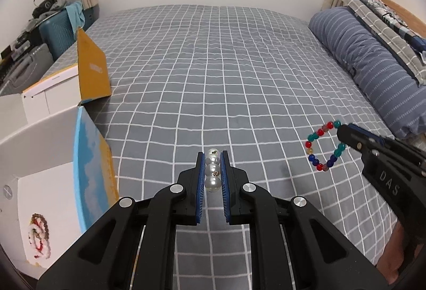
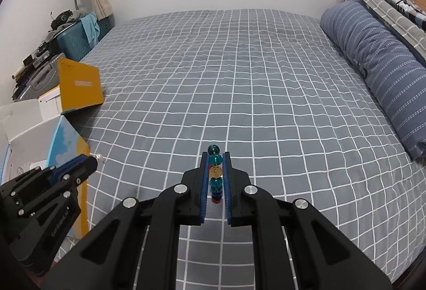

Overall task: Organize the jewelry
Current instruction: 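Lift and carry the earrings and bracelet with both tools over the white box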

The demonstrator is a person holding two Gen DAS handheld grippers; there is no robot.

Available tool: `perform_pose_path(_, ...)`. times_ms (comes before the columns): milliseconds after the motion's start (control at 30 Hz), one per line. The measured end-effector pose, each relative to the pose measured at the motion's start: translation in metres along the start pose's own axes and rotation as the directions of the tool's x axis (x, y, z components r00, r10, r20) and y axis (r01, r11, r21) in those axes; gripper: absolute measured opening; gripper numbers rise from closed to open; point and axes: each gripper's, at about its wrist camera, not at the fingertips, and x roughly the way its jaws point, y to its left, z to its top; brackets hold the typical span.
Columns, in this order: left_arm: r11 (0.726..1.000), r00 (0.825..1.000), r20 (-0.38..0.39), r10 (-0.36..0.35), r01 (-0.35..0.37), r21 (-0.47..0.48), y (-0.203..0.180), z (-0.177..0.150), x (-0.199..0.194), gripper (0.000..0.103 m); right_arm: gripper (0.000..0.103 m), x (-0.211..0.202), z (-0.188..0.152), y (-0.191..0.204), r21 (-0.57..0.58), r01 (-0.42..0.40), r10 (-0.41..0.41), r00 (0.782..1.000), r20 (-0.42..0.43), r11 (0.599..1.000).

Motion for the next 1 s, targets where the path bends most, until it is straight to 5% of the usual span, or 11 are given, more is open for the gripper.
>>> perform_pose_path(400, 0.995, 0.997, 0.041, 0.071, -0.068, -0.072, 0.064, -0.016, -0.055, 0.011, 0.009, -0.026, -0.004, 0.06, -0.053, -0.063, 0.065, 0.997, 0.03, 0.997)
perform_pose_path(1000, 0.951, 0.976, 0.049, 0.212, -0.194, -0.241, 0.193, -0.05, -0.12, 0.011, 0.009, -0.058, -0.016, 0.216, -0.194, -0.228, 0.241, 0.97, 0.044, 0.954)
